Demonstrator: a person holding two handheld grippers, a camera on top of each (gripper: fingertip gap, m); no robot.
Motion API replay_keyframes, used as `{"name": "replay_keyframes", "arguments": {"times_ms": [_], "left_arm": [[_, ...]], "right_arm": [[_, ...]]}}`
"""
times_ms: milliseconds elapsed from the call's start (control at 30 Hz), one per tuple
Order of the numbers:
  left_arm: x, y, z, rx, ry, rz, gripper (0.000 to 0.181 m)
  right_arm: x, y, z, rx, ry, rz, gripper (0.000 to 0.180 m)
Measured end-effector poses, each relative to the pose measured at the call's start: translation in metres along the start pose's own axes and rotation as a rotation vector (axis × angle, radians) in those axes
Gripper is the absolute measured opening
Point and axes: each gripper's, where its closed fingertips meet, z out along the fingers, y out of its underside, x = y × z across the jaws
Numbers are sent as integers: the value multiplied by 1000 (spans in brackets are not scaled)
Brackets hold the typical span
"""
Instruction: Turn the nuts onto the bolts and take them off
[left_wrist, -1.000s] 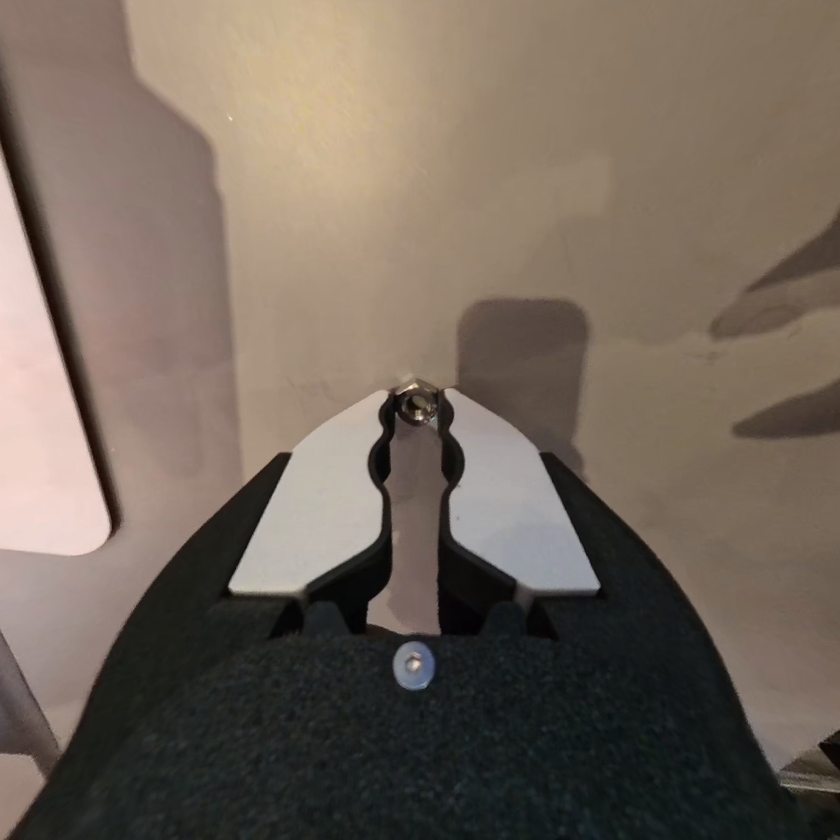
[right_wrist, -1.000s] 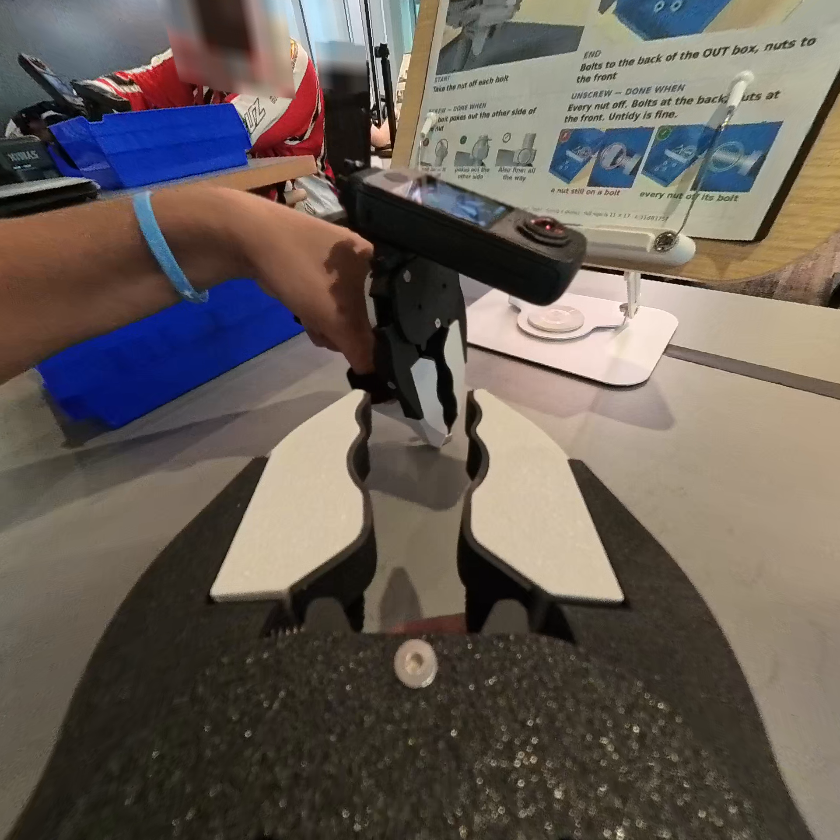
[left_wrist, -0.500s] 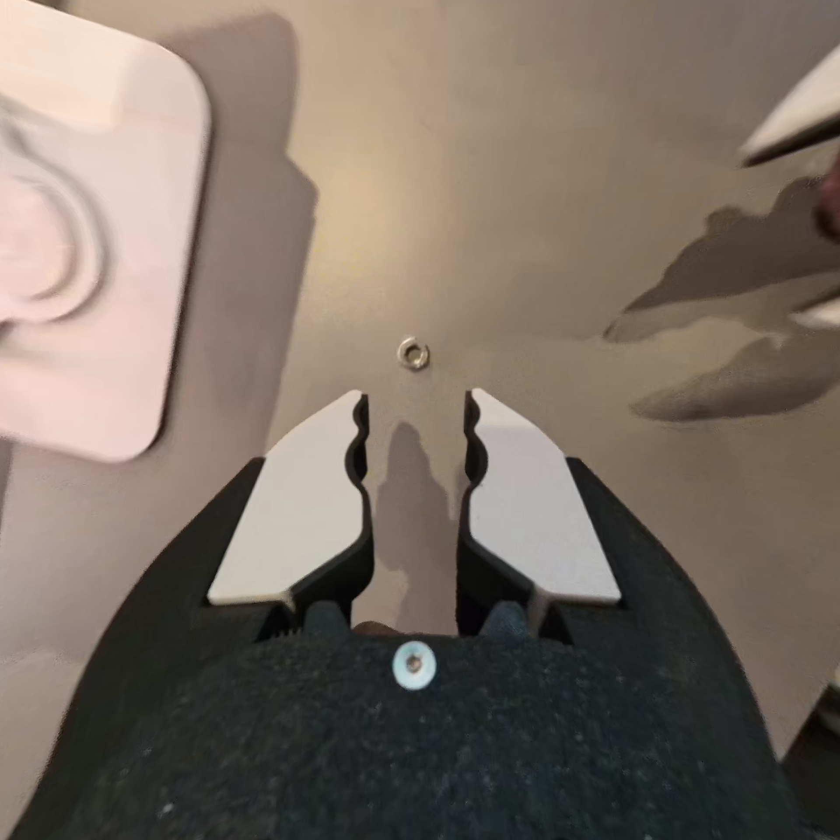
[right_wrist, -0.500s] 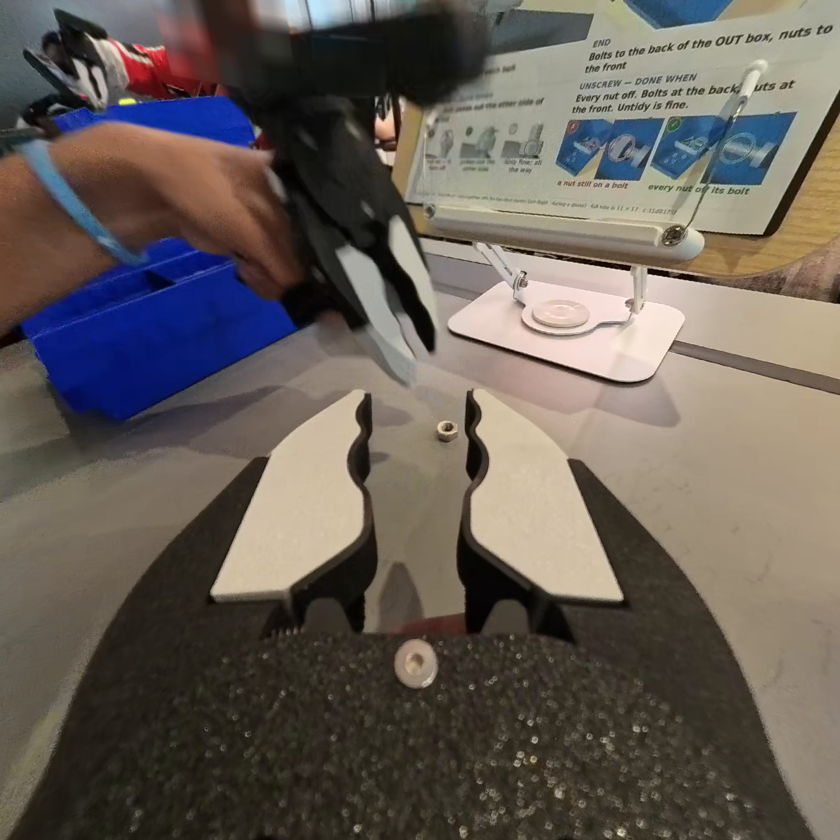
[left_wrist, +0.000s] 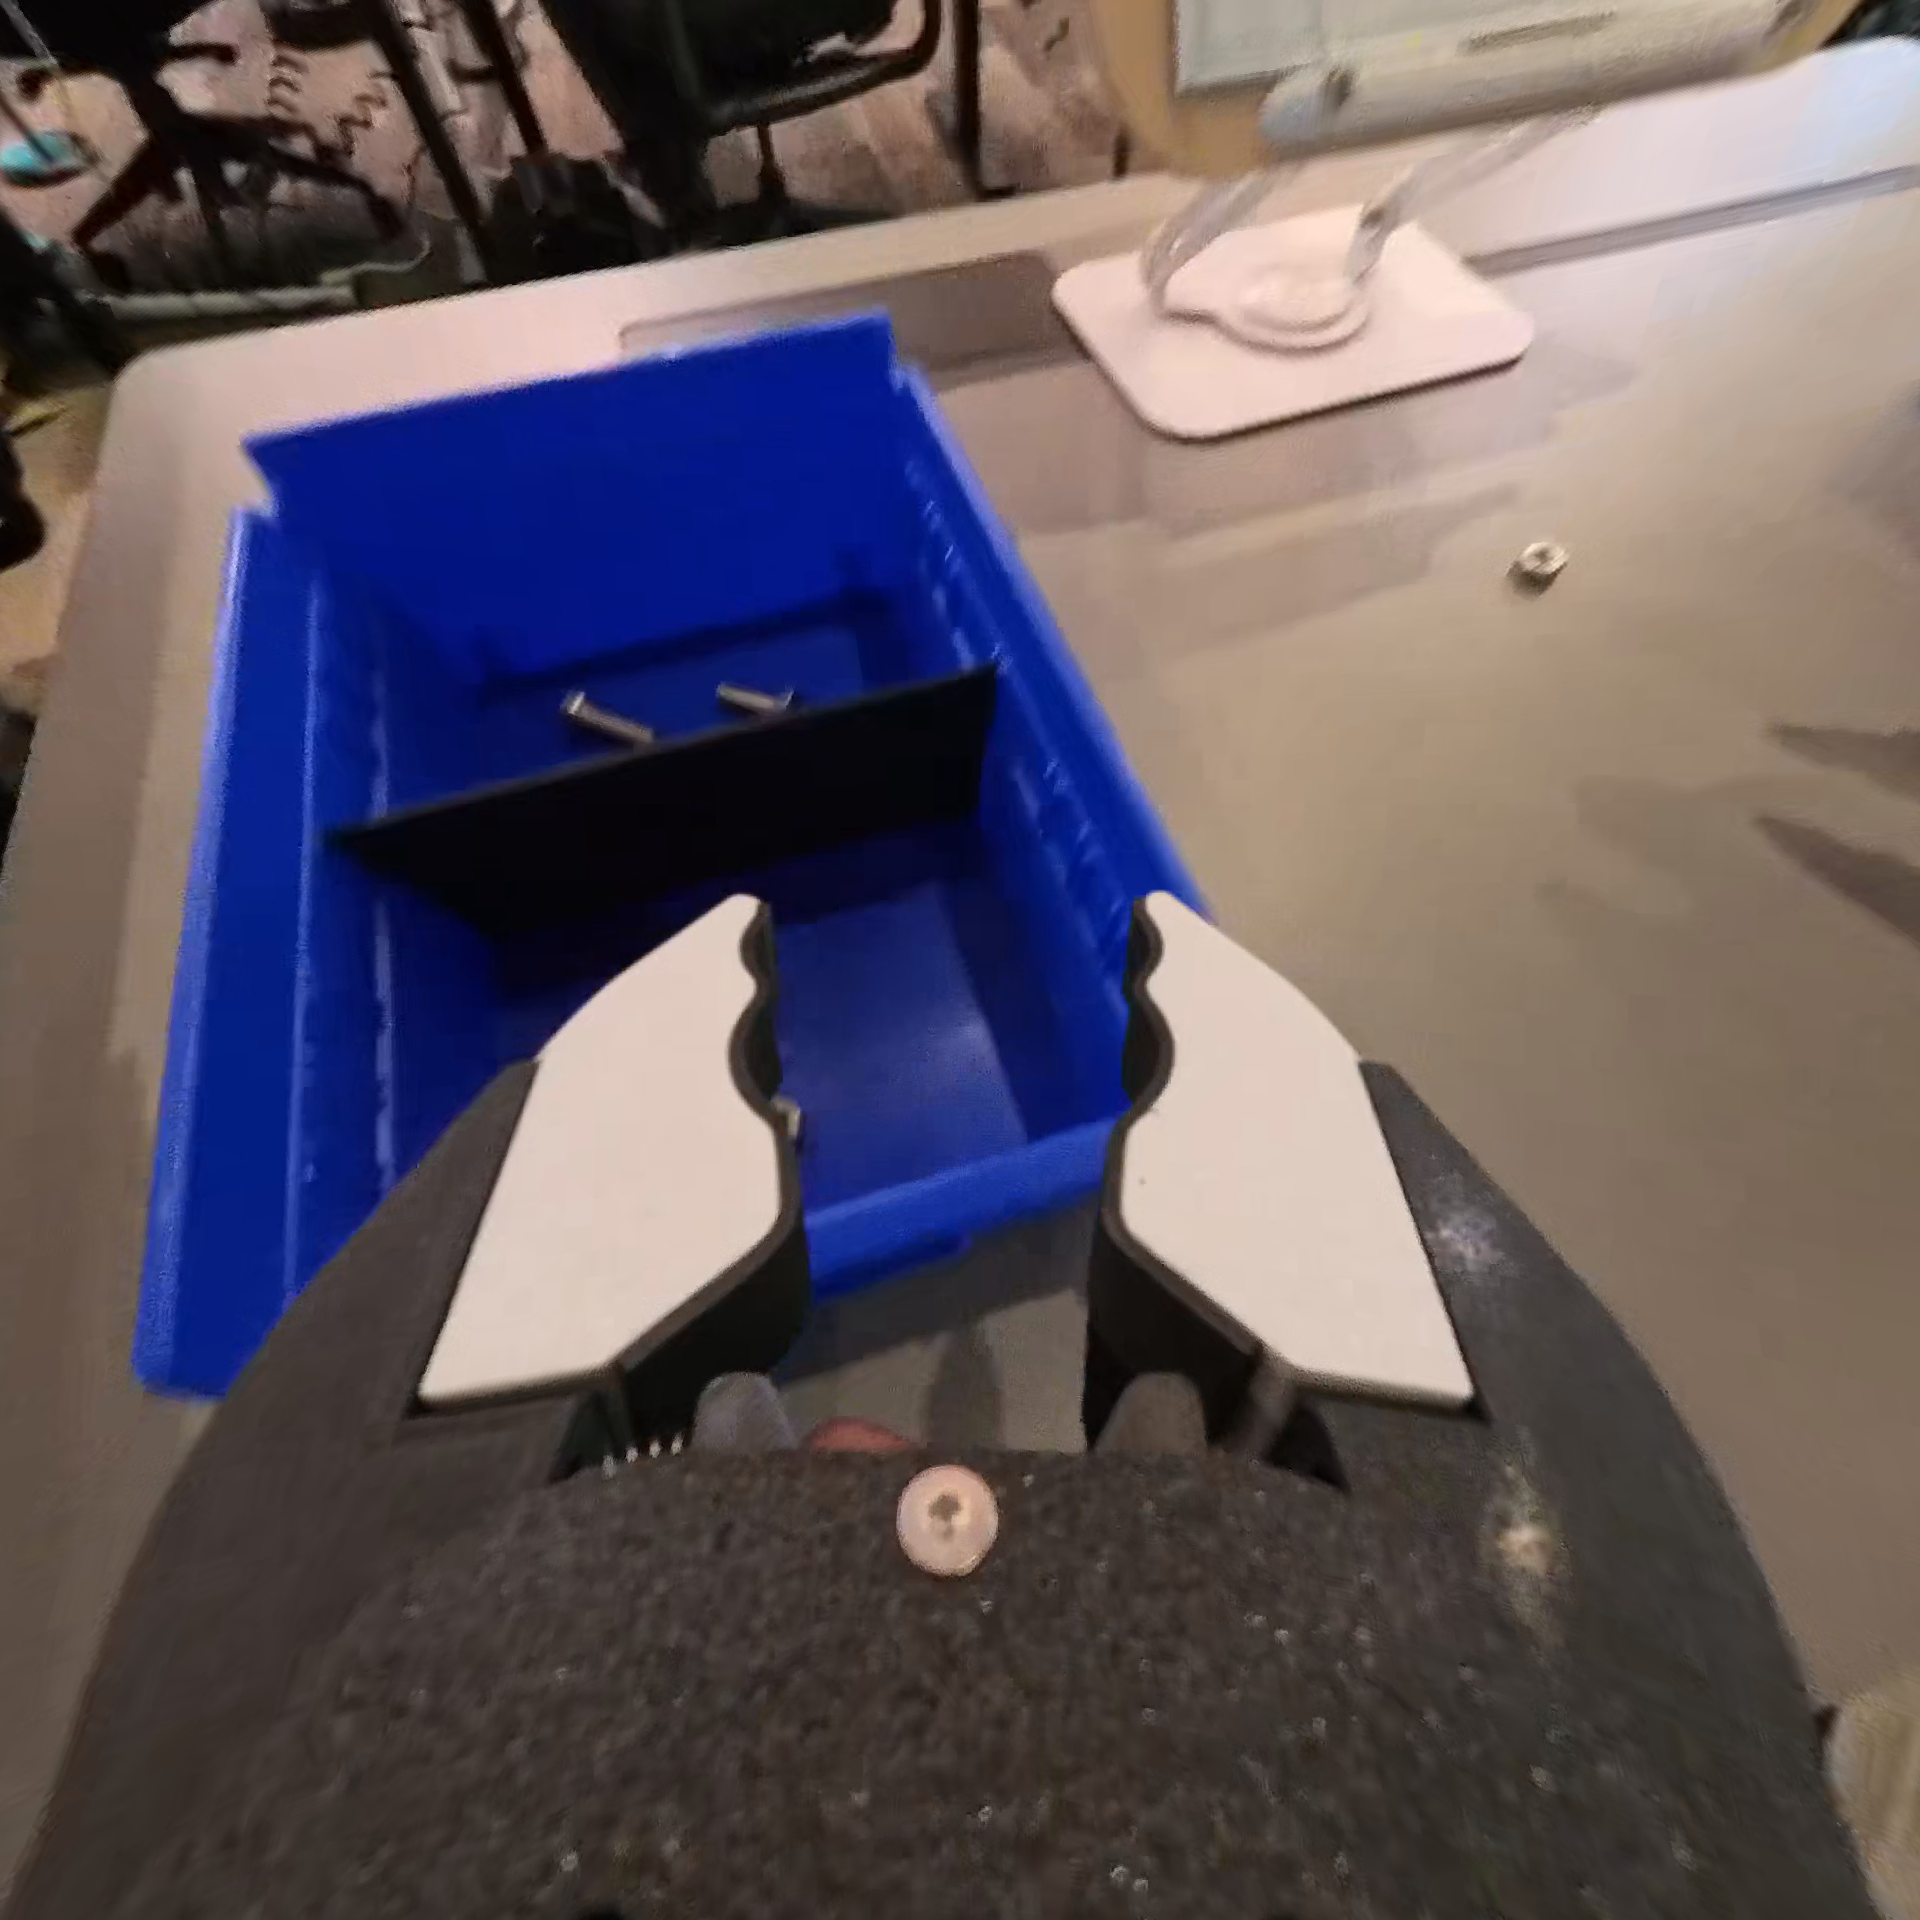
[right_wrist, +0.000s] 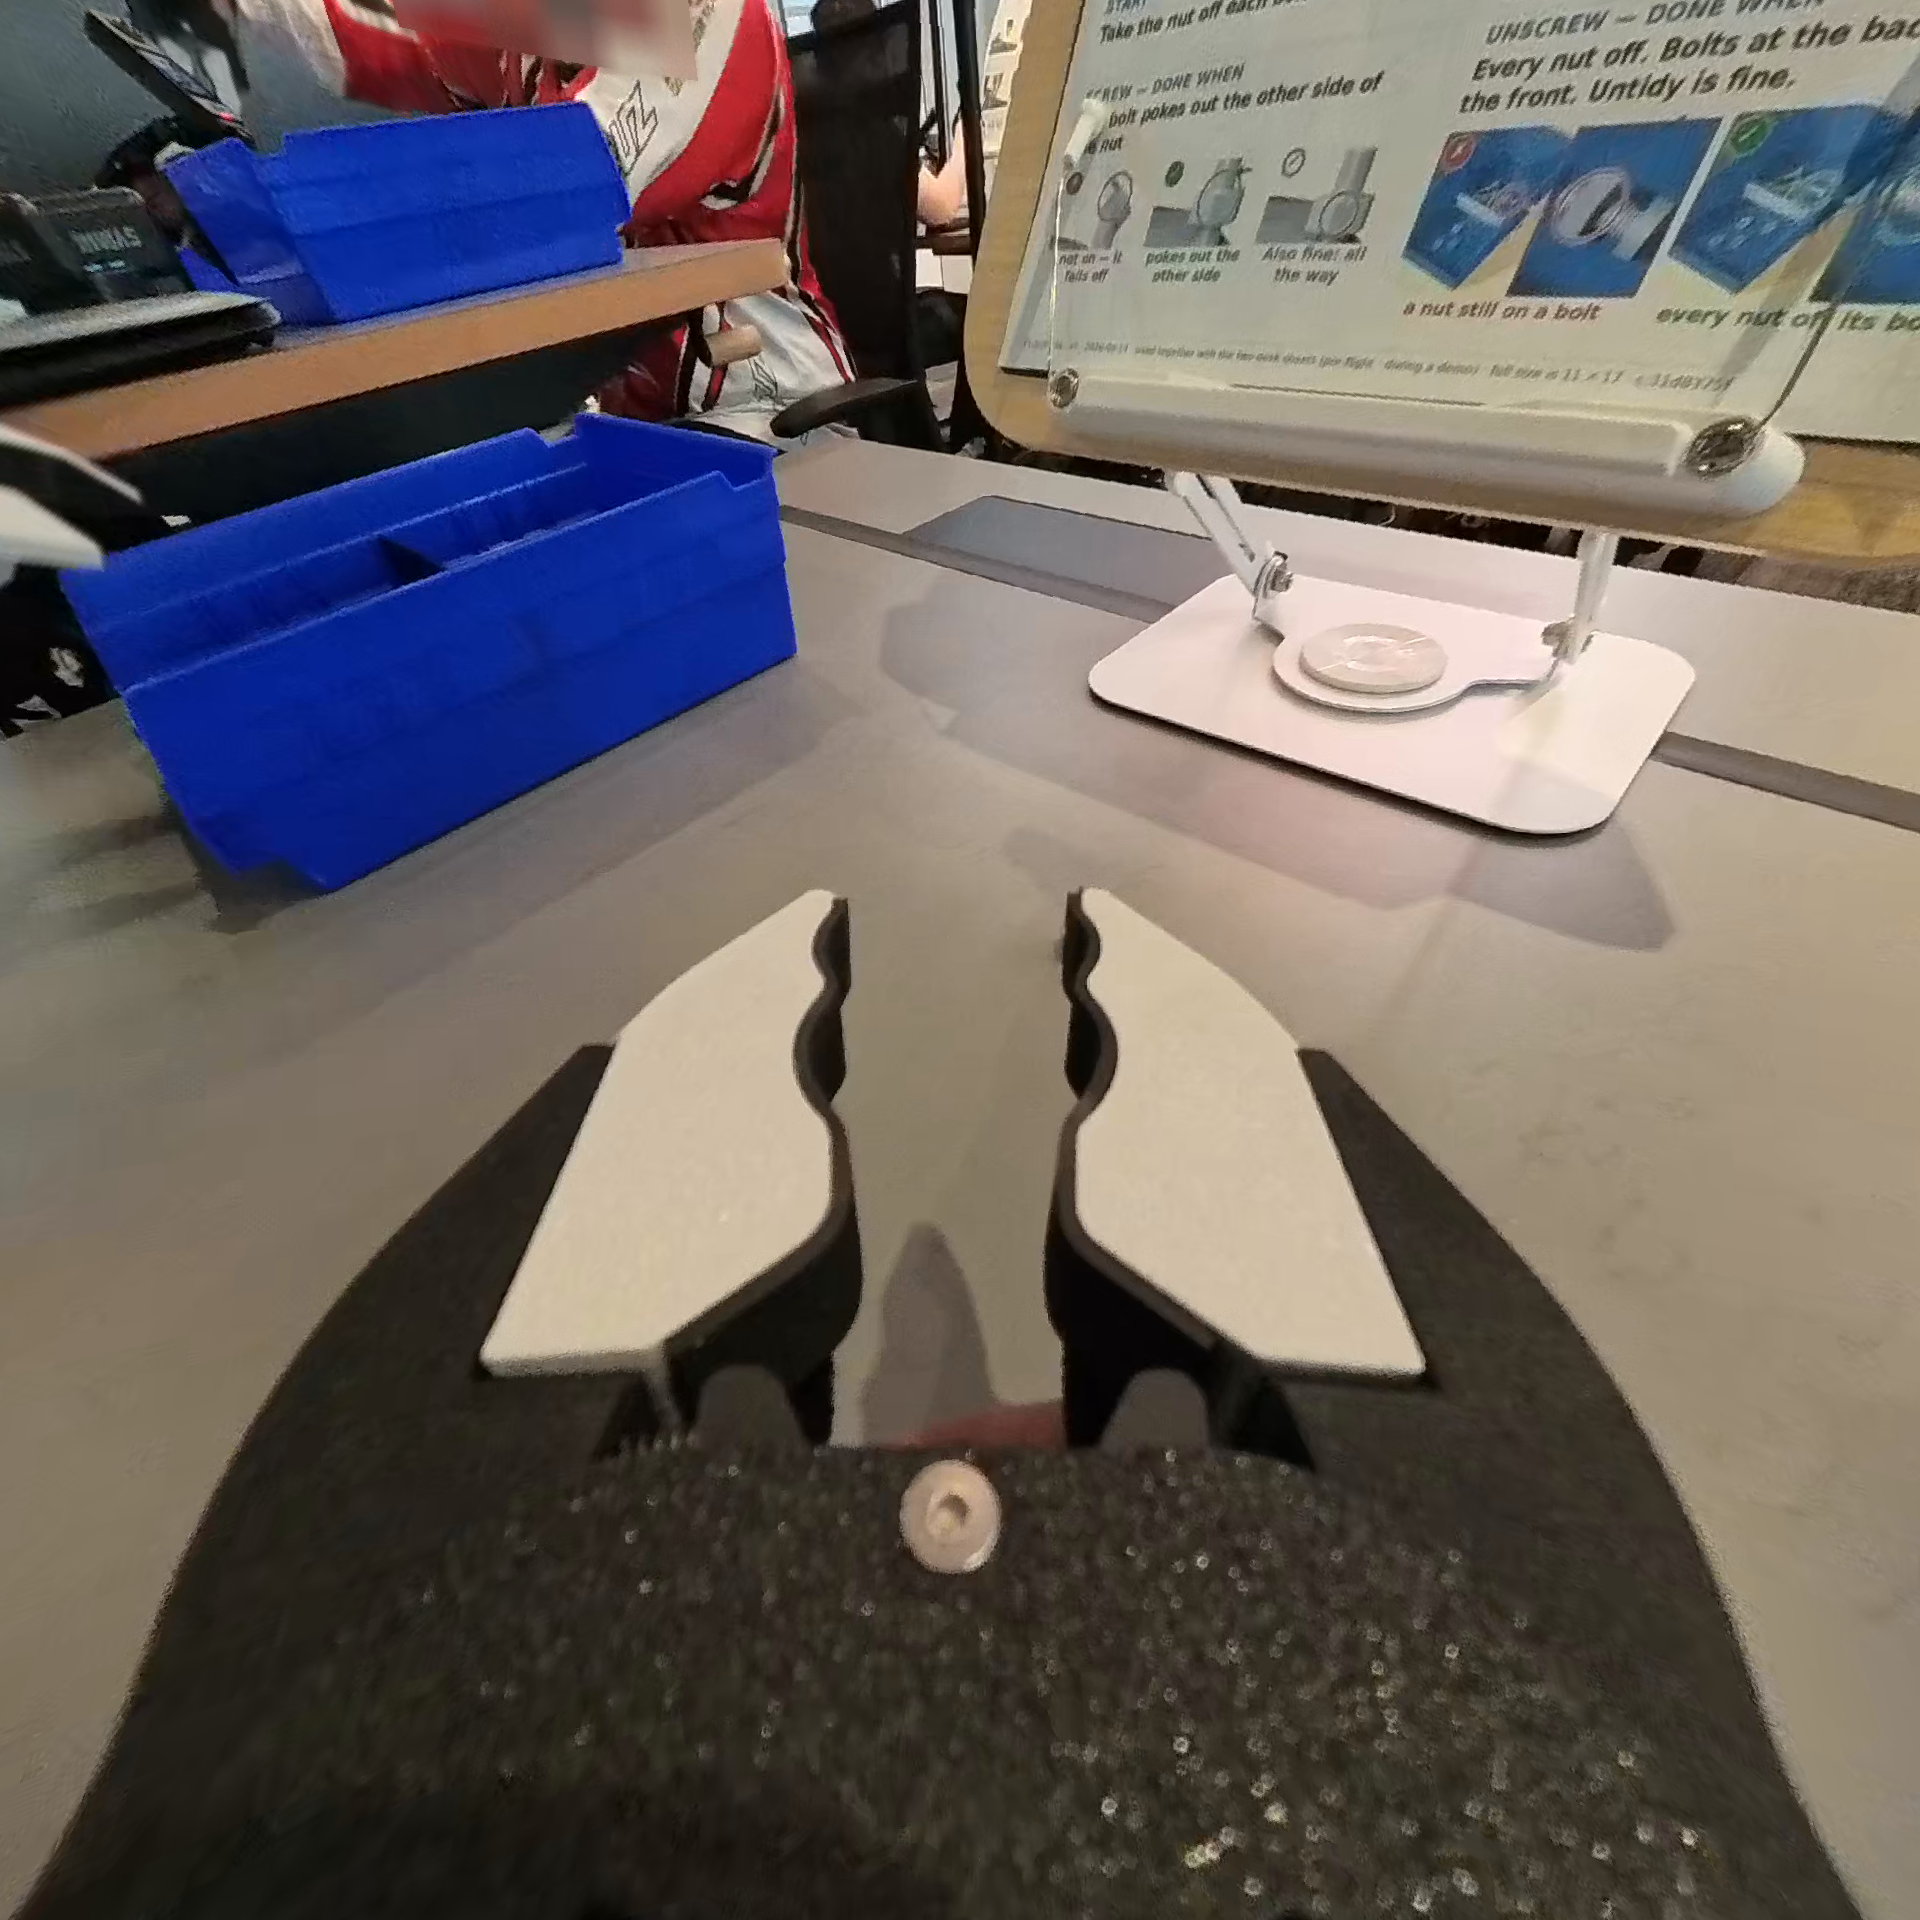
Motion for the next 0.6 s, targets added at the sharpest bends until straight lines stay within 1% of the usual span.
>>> {"name": "replay_keyframes", "arguments": {"times_ms": [100,200,300,433,533,600], "left_arm": [[-9,29,-4,19,-61,-18,60],[-10,44,-7,39,-66,-34,58],[-7,51,-8,42,-30,-50,55],[-10,39,-5,22,1,23,57],[-16,15,6,-32,38,104,57],[-22,-3,23,-97,62,143,57]], "right_arm": [[-2,1,0,-5,-11,1,39],[-6,0,0,1,-32,6,39],[-8,1,1,-9,-53,14,39],[-10,3,5,-29,-69,6,39],[-12,4,7,-39,-86,10,39],[-15,5,8,-44,-98,11,39]]}}
